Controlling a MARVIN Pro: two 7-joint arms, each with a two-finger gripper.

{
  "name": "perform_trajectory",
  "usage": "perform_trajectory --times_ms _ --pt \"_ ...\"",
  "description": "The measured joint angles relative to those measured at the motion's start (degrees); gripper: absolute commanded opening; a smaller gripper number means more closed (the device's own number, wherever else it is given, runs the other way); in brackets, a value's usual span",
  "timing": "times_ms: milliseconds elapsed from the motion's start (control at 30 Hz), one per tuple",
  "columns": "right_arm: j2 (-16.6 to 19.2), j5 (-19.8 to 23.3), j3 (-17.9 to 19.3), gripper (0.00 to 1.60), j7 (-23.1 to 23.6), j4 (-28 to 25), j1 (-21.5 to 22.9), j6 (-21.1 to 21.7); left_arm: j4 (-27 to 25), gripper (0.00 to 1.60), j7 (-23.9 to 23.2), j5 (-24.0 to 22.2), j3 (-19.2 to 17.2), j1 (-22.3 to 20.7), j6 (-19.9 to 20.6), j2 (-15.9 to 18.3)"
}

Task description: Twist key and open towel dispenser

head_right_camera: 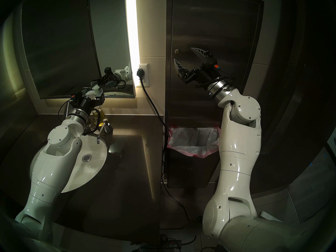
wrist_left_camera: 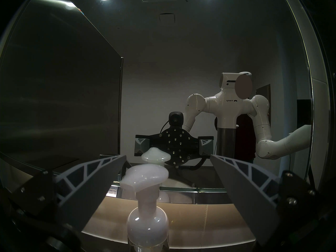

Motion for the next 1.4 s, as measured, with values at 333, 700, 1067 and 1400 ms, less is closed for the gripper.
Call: perform_trajectory --times_ms 333,700,1067,1400 --pt "1.95 -6.01 -1.32 1.60 -0.42 1.06 1.95 -4.23 0.00 1.60 0.00 0.01 0.00 0.00 0.02 0.00" --pt "3.78 -12.76 -3.23 1.60 -1.76 5.14 5.61 -6.97 0.01 1.60 0.00 0.02 0.00 0.01 0.03 0.00" --pt "6.81 -16.88 -5.13 1.60 -0.93 8.45 9.20 -11.85 0.01 1.60 0.00 0.03 0.01 0.02 0.05 0.00" --pt "9.14 -19.58 -6.00 1.30 -0.32 10.12 11.62 -15.20 0.01 1.60 -0.01 0.03 0.01 0.02 0.06 0.00"
